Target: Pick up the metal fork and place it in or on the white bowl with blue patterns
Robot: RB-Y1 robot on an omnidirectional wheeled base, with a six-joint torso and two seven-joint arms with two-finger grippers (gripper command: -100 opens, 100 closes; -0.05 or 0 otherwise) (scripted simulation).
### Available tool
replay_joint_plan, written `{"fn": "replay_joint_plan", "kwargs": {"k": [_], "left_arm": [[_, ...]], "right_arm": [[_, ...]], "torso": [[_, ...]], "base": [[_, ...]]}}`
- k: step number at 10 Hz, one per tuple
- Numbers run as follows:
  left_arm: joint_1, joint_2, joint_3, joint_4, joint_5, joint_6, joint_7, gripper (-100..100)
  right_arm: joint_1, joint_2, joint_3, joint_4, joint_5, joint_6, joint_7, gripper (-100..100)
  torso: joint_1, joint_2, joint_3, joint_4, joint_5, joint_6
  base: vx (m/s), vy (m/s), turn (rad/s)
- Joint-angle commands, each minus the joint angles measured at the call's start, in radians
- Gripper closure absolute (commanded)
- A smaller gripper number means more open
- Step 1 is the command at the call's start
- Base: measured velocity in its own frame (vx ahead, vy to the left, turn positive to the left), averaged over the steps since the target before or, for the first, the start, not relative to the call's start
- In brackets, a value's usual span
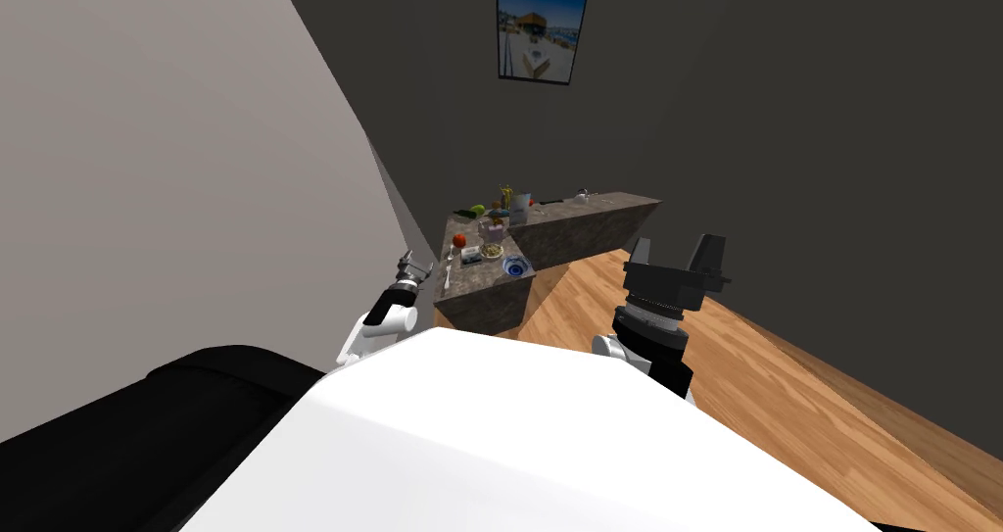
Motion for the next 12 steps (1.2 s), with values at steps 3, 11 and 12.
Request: {"fn": "replay_joint_plan", "kwargs": {"k": [3,11,12], "left_arm": [[-0.014,0.01,0.047,0.021,0.027,0.102,0.092,-100],[-0.062,0.033,0.112,0.077,0.086,0.284,0.259,-100],[-0.076,0.038,0.123,0.093,0.102,0.327,0.3,-100]], "right_arm": [[0.0,0.0,0.0,0.0,0.0,0.0,0.0,0],[0.0,0.0,0.0,0.0,0.0,0.0,0.0,0],[0.0,0.0,0.0,0.0,0.0,0.0,0.0,0]], "torso": [[-0.001,-0.001,0.0,0.0,0.0,0.0],[0.001,0.0,0.0,0.0,0.0,0.0],[0.001,0.0,0.0,0.0,0.0,0.0]], "base": [[0.015,-0.029,-0.131],[0.009,-0.011,-0.071],[0.009,-0.003,-0.054]]}}
